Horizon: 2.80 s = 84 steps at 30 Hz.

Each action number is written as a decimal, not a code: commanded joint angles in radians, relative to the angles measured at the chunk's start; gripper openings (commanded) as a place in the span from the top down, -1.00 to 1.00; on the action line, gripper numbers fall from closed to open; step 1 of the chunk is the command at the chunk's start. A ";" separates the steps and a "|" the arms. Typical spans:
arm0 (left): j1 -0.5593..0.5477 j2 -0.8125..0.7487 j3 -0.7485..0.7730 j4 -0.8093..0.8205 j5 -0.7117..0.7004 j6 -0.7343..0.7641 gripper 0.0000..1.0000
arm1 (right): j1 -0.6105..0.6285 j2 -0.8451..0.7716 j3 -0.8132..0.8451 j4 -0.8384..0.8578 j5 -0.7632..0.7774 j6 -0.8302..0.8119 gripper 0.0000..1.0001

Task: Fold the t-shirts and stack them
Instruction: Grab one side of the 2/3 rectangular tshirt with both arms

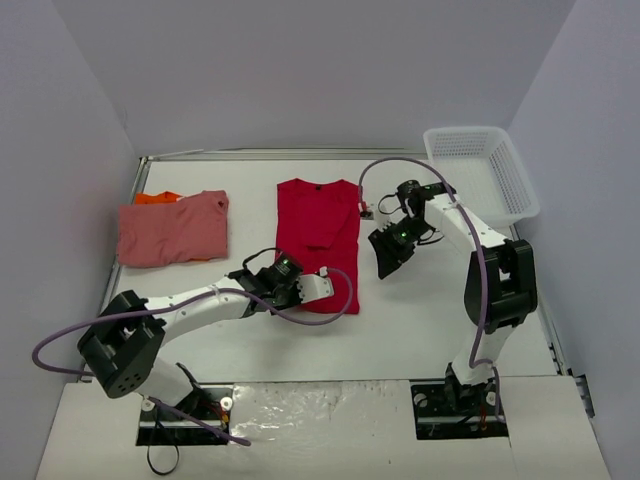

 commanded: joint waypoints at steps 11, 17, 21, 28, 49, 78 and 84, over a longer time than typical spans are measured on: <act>0.059 -0.001 0.011 0.052 0.027 -0.087 0.95 | 0.106 0.070 -0.079 -0.139 -0.206 -0.182 0.18; 0.099 0.001 0.024 0.039 0.087 -0.115 0.95 | 0.123 0.011 -0.166 0.021 -0.211 -0.222 0.00; 0.142 0.002 0.034 0.026 0.130 -0.130 0.95 | 0.143 -0.009 -0.204 0.129 -0.170 -0.187 -0.12; 0.150 0.018 0.055 0.006 0.172 -0.136 0.95 | 0.147 -0.114 -0.200 0.428 0.071 0.049 -0.50; 0.199 0.022 0.069 -0.003 0.236 -0.169 0.95 | 0.173 -0.319 -0.384 0.523 0.192 -0.038 -0.90; 0.282 0.082 0.086 -0.040 0.377 -0.172 0.95 | 0.564 -0.336 -0.602 0.680 0.450 -0.129 -0.68; 0.296 0.081 0.087 -0.043 0.388 -0.173 0.95 | 0.580 -0.319 -0.622 0.717 0.469 -0.118 -0.65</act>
